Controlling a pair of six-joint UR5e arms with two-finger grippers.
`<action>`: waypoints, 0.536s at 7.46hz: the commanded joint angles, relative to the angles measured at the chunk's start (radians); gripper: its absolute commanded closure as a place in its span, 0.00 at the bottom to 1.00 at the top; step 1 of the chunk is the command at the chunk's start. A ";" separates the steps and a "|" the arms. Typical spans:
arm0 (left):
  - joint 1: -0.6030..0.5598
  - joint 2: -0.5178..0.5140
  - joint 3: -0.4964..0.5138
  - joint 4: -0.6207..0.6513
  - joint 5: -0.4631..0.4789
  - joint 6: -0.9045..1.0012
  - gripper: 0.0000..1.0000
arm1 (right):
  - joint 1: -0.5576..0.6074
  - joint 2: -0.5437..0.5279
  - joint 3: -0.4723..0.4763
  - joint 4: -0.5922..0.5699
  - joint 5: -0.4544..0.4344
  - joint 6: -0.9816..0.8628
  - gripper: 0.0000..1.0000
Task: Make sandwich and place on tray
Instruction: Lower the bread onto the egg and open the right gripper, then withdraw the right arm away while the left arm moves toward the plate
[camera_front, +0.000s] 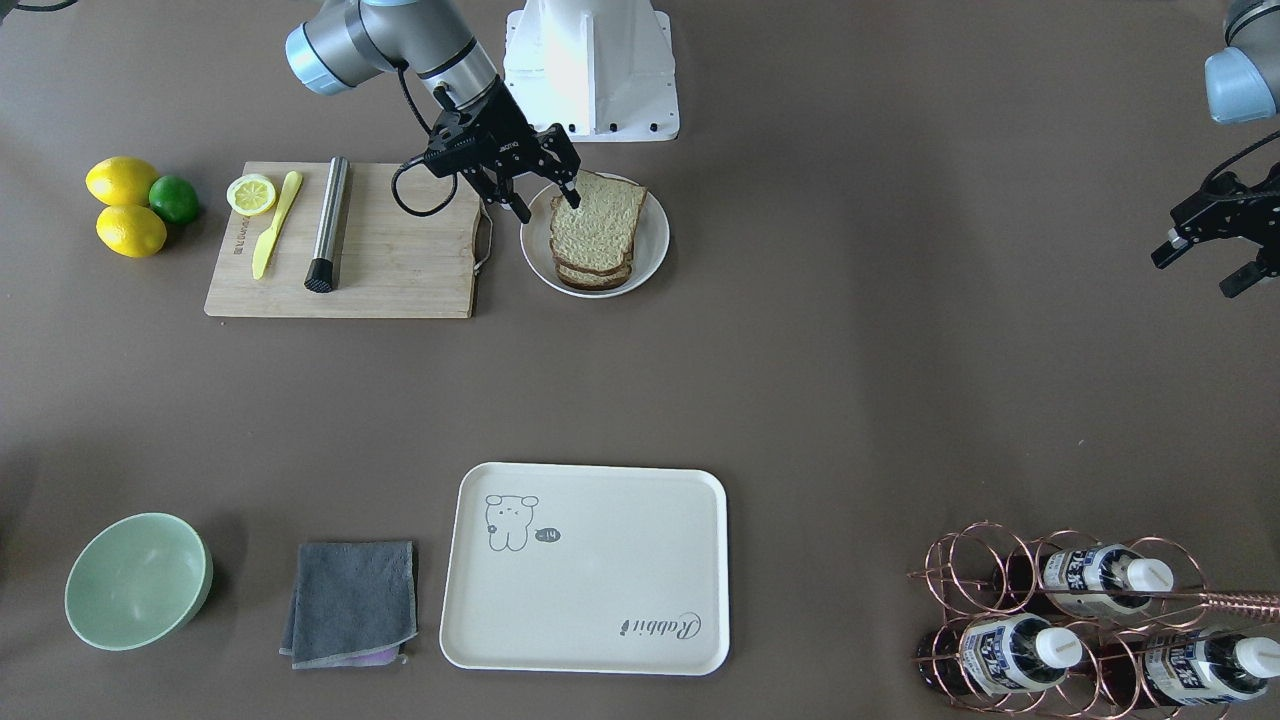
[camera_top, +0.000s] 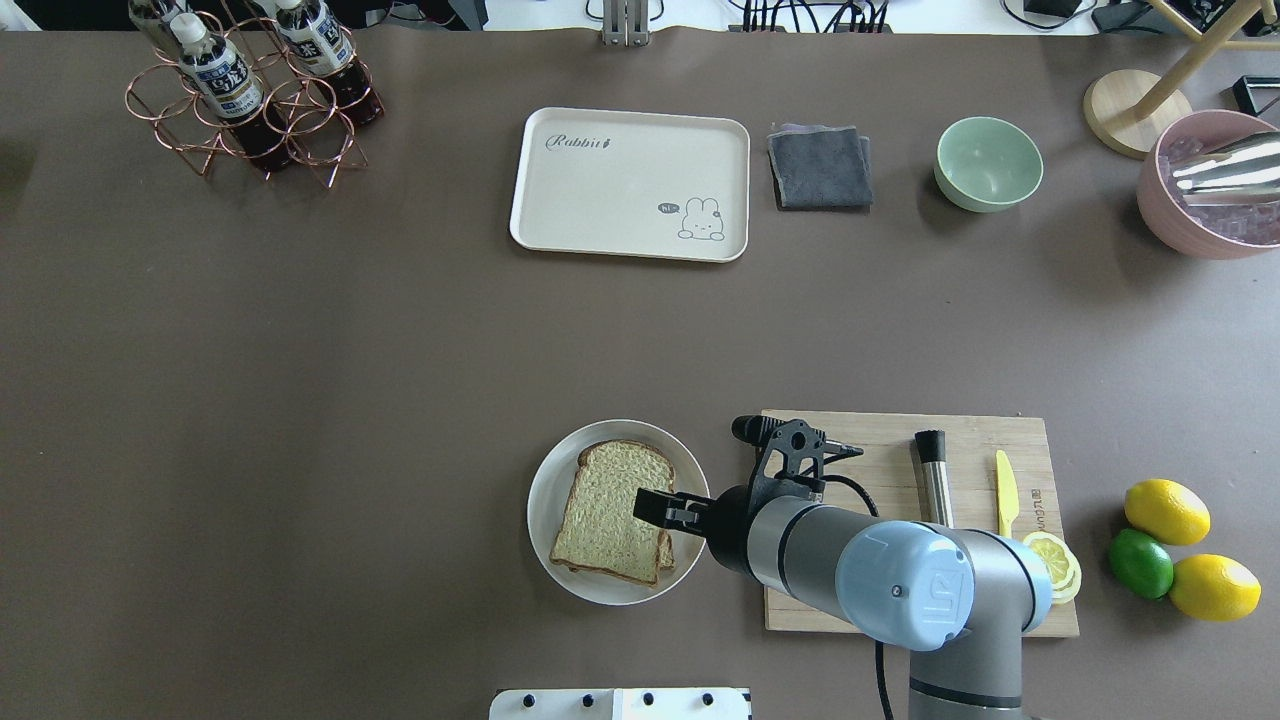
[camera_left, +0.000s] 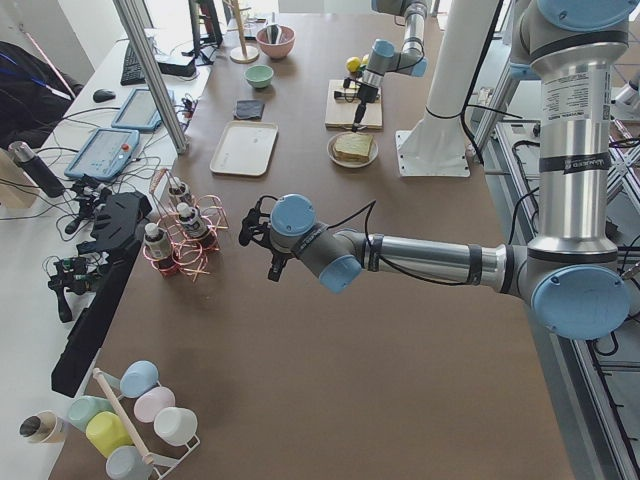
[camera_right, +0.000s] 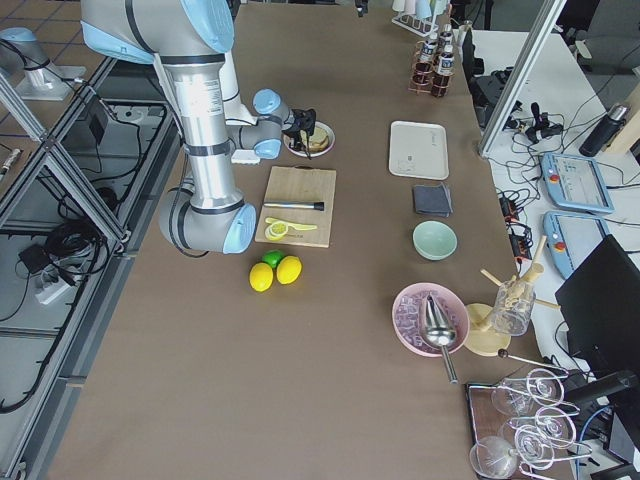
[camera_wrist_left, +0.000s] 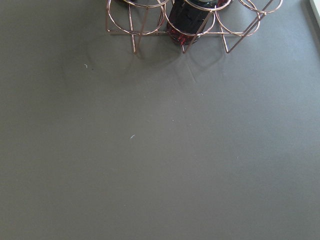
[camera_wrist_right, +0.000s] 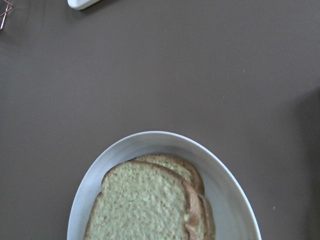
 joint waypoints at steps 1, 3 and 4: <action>0.002 0.013 -0.059 0.006 -0.007 -0.091 0.02 | 0.154 -0.021 0.025 -0.063 0.181 -0.001 0.00; 0.060 0.012 -0.117 0.004 0.001 -0.194 0.02 | 0.272 -0.018 0.072 -0.257 0.324 -0.077 0.00; 0.124 0.006 -0.160 0.004 0.036 -0.277 0.02 | 0.337 -0.017 0.074 -0.348 0.392 -0.150 0.00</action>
